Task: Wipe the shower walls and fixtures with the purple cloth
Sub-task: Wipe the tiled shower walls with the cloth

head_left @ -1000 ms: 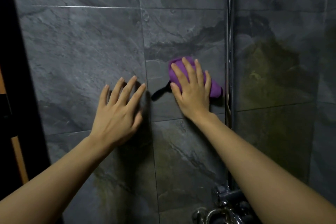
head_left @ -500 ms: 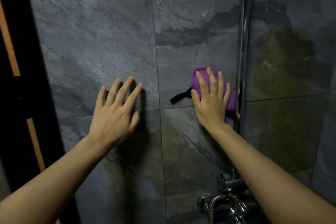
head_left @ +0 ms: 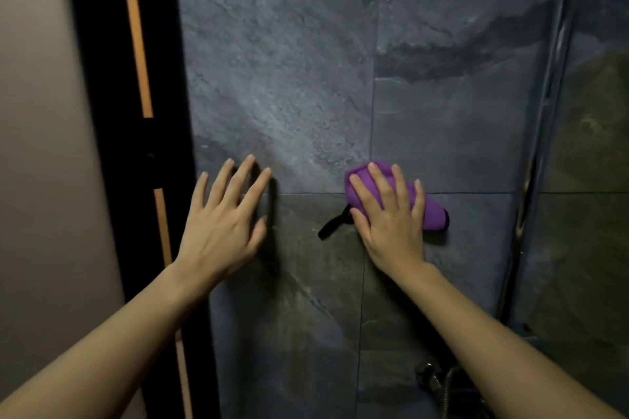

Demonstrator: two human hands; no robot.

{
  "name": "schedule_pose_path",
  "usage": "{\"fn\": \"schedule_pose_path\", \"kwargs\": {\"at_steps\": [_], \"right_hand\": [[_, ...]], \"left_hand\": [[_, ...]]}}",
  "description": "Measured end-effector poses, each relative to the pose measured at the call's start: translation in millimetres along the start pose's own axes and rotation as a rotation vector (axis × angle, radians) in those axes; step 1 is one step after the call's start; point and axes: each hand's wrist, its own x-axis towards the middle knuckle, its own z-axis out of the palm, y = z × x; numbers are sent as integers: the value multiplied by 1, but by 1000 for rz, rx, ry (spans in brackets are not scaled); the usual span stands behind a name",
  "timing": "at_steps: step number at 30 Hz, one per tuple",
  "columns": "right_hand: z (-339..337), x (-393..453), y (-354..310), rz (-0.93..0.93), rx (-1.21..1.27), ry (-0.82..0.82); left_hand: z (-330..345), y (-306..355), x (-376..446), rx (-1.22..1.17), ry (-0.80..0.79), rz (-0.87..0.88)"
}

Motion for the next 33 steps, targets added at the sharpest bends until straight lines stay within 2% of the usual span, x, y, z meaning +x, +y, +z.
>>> {"fn": "schedule_pose_path", "kwargs": {"at_steps": [13,21,28,31,33], "right_hand": [[14,32,-122,-149,42,29],[32,12,-182,-259,53,33],[45,-29,-197,-300,46,52],[46,-37,-177,-390,17,24],[42,-32,-159,-366,-4,13]], "left_hand": [[13,-61,-49,-5,-66,-31],[26,-82,-77,34,-3,25],[30,-84,-85,42,18,38],[33,-76,-87,26,10,47],[34,-71,-88,15,5,45]]}}
